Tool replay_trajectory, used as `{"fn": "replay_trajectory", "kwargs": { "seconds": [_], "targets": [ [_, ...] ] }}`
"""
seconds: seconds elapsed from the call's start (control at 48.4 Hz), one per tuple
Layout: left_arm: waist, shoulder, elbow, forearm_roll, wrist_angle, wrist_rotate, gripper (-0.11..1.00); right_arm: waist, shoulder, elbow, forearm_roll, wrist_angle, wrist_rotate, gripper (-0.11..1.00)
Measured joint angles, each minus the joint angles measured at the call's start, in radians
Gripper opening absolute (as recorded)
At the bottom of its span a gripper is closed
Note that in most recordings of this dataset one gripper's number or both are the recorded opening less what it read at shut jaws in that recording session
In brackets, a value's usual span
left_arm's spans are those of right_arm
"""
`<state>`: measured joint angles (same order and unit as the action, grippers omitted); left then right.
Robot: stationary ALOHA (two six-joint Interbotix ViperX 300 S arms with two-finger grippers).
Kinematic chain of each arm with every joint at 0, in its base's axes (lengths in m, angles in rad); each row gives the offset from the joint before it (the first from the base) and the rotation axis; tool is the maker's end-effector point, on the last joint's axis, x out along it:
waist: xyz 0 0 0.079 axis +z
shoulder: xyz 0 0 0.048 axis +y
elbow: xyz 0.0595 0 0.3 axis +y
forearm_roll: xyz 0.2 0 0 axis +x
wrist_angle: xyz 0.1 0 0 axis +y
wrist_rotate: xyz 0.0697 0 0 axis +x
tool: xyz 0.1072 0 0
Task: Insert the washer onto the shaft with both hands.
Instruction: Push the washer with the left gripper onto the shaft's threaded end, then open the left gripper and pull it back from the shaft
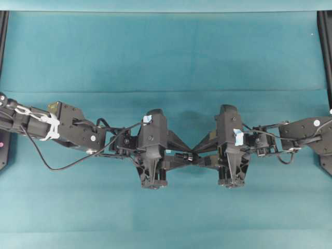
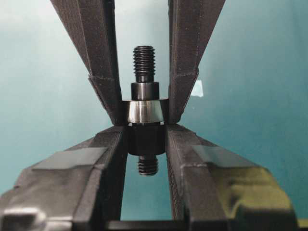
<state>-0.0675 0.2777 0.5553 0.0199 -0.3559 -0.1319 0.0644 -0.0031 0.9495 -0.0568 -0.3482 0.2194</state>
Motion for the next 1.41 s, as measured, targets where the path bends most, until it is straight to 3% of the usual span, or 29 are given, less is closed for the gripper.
{"fn": "replay_trajectory", "kwargs": {
  "seconds": [0.331,0.496,0.558,1.406],
  "targets": [
    [0.000,-0.002,-0.005,0.000,0.008,-0.005,0.38,0.000,0.002,0.000,0.000,0.002,0.000,-0.01],
    [-0.006,0.000,-0.006,0.000,0.008,-0.003,0.84,-0.005,0.000,0.000,0.000,0.003,0.000,-0.01],
    [-0.006,0.000,-0.008,0.000,0.008,-0.002,0.93,-0.005,0.002,0.000,0.000,0.002,0.000,-0.01],
    [-0.006,-0.044,0.034,0.000,0.034,0.008,0.89,-0.005,0.000,0.000,0.000,0.005,0.000,-0.01]
  ]
}}
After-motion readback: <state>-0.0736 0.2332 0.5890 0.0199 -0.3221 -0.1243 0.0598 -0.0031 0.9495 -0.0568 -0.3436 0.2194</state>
